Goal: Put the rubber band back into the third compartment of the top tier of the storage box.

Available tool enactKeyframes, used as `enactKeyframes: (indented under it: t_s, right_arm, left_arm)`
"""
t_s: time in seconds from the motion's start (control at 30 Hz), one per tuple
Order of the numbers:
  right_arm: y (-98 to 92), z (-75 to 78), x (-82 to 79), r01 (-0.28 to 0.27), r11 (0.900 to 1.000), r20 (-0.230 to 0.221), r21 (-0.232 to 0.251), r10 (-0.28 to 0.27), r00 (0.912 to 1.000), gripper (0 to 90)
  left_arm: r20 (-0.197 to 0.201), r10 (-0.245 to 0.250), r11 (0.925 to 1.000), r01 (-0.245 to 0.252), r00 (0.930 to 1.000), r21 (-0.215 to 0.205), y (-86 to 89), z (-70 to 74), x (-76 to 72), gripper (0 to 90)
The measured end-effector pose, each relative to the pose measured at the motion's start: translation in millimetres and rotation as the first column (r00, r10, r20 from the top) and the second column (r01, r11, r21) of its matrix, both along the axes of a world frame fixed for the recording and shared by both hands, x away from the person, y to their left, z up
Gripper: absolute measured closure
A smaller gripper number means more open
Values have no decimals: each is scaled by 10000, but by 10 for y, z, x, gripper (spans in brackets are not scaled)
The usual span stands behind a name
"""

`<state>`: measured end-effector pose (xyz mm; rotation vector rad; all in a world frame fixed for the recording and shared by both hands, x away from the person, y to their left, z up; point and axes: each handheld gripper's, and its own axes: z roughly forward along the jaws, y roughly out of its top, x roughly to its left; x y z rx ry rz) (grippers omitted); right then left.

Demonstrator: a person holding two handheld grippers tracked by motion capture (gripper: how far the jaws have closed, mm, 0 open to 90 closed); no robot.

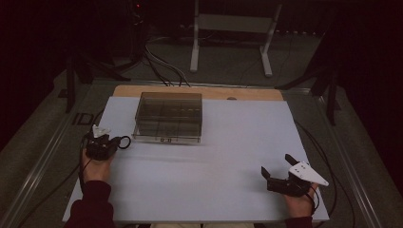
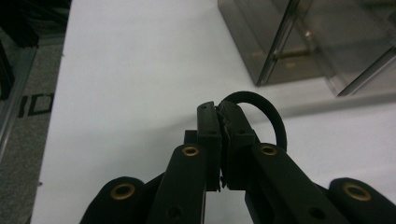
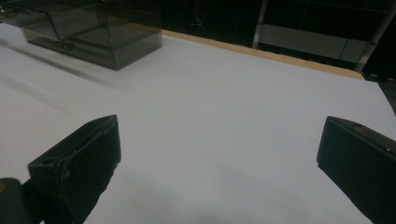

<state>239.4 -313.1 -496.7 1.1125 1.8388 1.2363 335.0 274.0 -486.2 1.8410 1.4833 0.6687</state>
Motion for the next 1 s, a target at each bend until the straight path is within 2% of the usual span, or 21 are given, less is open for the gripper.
enactKeyframes:
  t_s: [0.37,0.7,1.0]
  right_arm:
    - [-5,2,-1,28,10000,7,12,-28,10000,2]
    - [-4,2,-1,31,10000,6,7,-31,10000,2]
    - [-4,2,-1,28,10000,10,4,-28,10000,2]
  left_arm:
    - [484,-92,9999,98,9988,-113,-19,198,-36,888]
    - [716,-201,9996,216,9972,-205,-50,274,-47,888]
    - [1048,-430,9970,495,9936,-601,-119,406,-47,888]
